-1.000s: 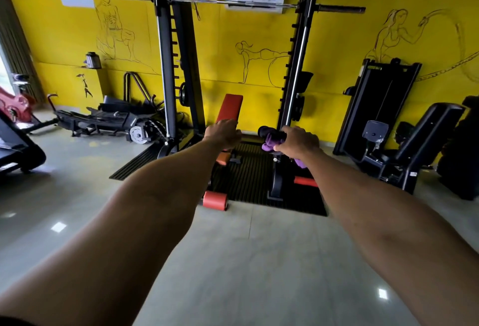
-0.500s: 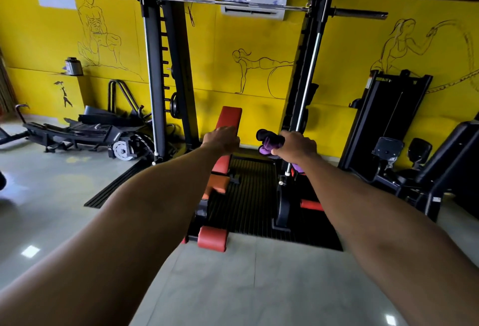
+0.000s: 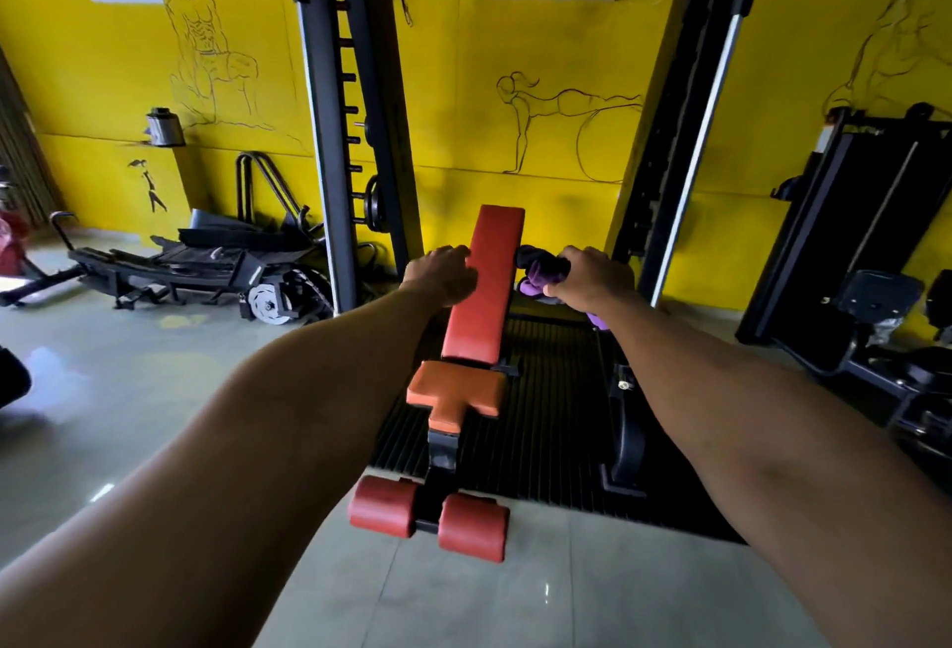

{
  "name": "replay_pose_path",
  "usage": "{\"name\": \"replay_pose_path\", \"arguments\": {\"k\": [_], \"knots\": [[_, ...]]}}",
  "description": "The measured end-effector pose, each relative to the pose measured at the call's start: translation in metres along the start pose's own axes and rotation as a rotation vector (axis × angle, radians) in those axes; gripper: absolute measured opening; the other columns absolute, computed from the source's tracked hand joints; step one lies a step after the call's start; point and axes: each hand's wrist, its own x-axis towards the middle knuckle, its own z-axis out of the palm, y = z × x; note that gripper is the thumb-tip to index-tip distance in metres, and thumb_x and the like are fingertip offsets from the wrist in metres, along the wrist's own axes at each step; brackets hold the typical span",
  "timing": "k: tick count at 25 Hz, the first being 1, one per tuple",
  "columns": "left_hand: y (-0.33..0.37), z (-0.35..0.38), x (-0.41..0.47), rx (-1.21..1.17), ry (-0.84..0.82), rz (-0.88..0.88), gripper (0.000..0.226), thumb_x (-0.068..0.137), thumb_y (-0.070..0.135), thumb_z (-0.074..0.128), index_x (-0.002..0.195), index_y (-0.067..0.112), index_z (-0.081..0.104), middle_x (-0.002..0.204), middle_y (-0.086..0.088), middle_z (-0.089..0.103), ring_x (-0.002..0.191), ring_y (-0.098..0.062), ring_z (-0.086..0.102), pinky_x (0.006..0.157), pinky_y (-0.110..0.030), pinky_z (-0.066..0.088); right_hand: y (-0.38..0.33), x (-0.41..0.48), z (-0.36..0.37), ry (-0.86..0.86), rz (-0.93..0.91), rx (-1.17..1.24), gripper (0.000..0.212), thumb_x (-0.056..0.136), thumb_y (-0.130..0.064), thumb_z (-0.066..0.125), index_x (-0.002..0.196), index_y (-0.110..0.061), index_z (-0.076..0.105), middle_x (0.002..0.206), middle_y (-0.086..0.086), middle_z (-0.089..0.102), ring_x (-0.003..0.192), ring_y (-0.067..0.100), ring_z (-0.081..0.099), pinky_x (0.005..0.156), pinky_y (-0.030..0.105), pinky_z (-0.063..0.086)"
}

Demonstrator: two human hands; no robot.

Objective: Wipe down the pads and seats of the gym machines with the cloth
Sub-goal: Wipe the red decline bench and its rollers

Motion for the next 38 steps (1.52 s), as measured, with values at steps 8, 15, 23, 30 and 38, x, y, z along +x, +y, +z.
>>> {"name": "replay_pose_path", "arguments": {"k": [8, 15, 23, 30, 38], "knots": [[-0.138, 0.031, 0.156, -0.040, -0.033, -0.025, 0.043, 0.101, 0.044, 0.043, 0.140, 0.027, 0.050, 0.137, -0.006, 0.058, 0.120, -0.030, 0.058, 0.080, -0.039, 0.043, -0.090, 0.163, 0.070, -0.014, -0.028, 0.015, 0.053, 0.081, -0.056, 0.071, 0.124, -0.028, 0.060, 0.126, 0.008, 0.061, 0.112, 0.036, 0.061, 0.086, 0.038, 0.042], [-0.277, 0.049, 0.259, -0.027, -0.055, 0.005, 0.044, 0.103, 0.042, 0.042, 0.143, 0.026, 0.049, 0.141, -0.010, 0.056, 0.122, -0.031, 0.057, 0.091, -0.043, 0.048, -0.189, 0.269, 0.151, 0.020, 0.052, 0.032, 0.052, 0.081, -0.055, 0.071, 0.124, -0.029, 0.061, 0.125, 0.007, 0.062, 0.111, 0.034, 0.063, 0.081, 0.035, 0.042], [-0.393, 0.059, 0.387, -0.069, -0.105, 0.063, 0.035, 0.103, 0.036, 0.043, 0.130, 0.022, 0.061, 0.135, -0.008, 0.061, 0.121, -0.030, 0.058, 0.089, -0.042, 0.046, -0.266, 0.379, 0.219, -0.032, 0.144, 0.033, 0.041, 0.080, -0.050, 0.073, 0.112, -0.027, 0.063, 0.119, 0.008, 0.064, 0.105, 0.034, 0.063, 0.081, 0.039, 0.051], [-0.425, 0.114, 0.537, -0.072, -0.152, 0.128, 0.040, 0.105, 0.039, 0.037, 0.138, 0.025, 0.056, 0.145, -0.007, 0.053, 0.127, -0.031, 0.053, 0.093, -0.042, 0.046, -0.260, 0.521, 0.278, -0.026, 0.207, -0.028, 0.050, 0.082, -0.052, 0.069, 0.124, -0.026, 0.060, 0.124, 0.010, 0.061, 0.112, 0.036, 0.061, 0.090, 0.044, 0.051], [-0.429, 0.148, 0.689, -0.112, -0.191, 0.158, 0.042, 0.105, 0.039, 0.038, 0.142, 0.025, 0.051, 0.151, -0.006, 0.047, 0.132, -0.030, 0.049, 0.098, -0.043, 0.044, -0.248, 0.667, 0.303, -0.028, 0.270, -0.021, 0.045, 0.081, -0.053, 0.070, 0.116, -0.025, 0.061, 0.119, 0.009, 0.062, 0.107, 0.036, 0.062, 0.089, 0.046, 0.053]]}}
